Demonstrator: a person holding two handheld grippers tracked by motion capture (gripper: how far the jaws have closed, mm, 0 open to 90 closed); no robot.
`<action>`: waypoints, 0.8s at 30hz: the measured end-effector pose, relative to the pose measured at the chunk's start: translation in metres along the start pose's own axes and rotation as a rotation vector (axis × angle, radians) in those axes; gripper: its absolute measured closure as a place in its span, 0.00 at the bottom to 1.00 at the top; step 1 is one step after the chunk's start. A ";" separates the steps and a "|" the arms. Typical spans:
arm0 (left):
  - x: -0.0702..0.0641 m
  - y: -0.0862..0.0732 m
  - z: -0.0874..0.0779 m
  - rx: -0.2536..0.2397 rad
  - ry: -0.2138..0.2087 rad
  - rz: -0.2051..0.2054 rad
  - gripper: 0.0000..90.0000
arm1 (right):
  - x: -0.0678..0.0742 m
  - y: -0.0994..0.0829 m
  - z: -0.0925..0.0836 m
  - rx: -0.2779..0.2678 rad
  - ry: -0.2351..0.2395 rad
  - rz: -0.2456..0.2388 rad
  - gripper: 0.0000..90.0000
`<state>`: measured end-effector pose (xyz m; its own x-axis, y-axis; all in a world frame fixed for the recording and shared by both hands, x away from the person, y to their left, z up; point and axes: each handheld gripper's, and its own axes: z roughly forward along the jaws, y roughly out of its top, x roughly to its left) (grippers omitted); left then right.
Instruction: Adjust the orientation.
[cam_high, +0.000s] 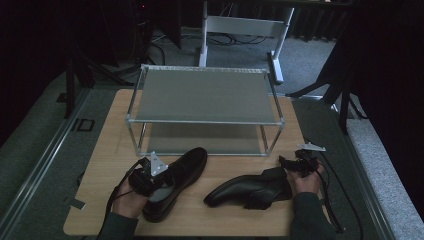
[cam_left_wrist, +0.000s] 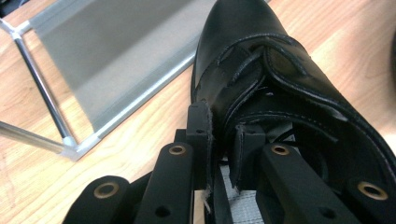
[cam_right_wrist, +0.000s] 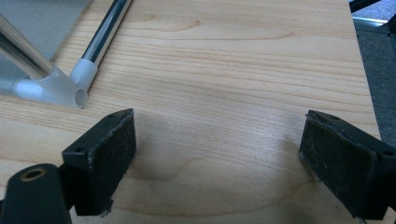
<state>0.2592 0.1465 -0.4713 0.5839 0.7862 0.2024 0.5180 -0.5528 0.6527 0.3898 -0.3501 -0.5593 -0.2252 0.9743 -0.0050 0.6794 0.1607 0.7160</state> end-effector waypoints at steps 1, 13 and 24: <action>0.000 0.001 0.001 -0.002 0.007 -0.004 0.90 | 0.000 0.000 0.000 0.000 0.000 0.000 0.12; -0.012 0.013 0.003 -0.014 0.080 -0.068 0.91 | 0.000 0.000 0.000 0.000 0.000 0.001 0.12; -0.039 0.025 0.014 -0.002 0.171 -0.176 0.91 | 0.000 0.000 0.000 0.000 0.001 0.000 0.12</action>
<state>0.2579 0.0980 -0.4729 0.3710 0.9055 0.2059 0.6010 -0.4032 0.6901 0.3899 -0.3500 -0.5593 -0.2253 0.9743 -0.0043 0.6796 0.1603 0.7159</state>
